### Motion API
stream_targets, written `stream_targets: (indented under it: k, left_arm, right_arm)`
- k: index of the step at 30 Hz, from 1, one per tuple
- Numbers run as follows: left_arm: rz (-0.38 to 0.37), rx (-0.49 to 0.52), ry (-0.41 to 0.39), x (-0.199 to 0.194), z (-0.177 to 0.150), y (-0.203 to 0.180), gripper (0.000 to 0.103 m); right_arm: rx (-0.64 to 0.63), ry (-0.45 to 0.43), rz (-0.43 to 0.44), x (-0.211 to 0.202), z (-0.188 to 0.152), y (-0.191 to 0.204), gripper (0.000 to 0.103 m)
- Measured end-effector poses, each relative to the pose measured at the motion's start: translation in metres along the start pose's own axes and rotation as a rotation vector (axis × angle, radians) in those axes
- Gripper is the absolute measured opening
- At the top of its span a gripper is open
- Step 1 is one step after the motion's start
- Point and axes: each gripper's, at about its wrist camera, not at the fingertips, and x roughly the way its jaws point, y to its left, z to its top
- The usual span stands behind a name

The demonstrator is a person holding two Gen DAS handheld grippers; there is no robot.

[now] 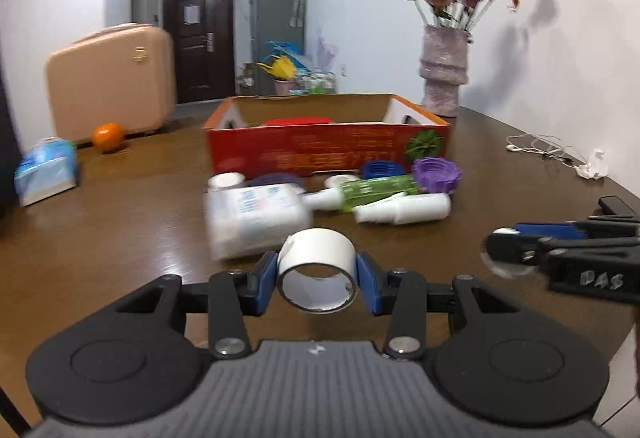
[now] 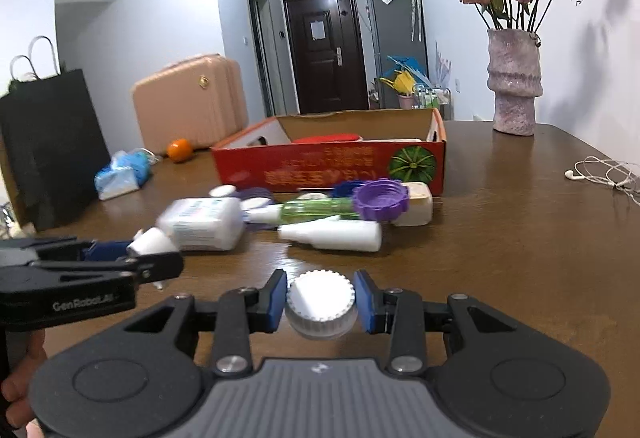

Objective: Organize rigid objects
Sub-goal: 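Carry the cap and tape roll into the box and open both grippers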

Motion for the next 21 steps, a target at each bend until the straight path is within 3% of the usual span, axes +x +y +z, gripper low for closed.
stream_targets:
  k: [5,14,21]
  left_arm:
    - [0.028,-0.054,-0.047,-0.035,-0.007,0.027,0.043]
    - [-0.001,-0.095,-0.145,-0.081,-0.011,0.04,0.043]
    - [-0.011,-0.097,-0.148,-0.074,-0.005,0.039,0.043]
  right_arm:
    - [0.004,-0.039,0.005,-0.027,-0.007,0.023,0.036]
    - [-0.037,-0.116,-0.024,-0.064,-0.008,0.057,0.036]
    - [-0.043,-0.134,-0.043,-0.073,-0.006,0.059,0.036]
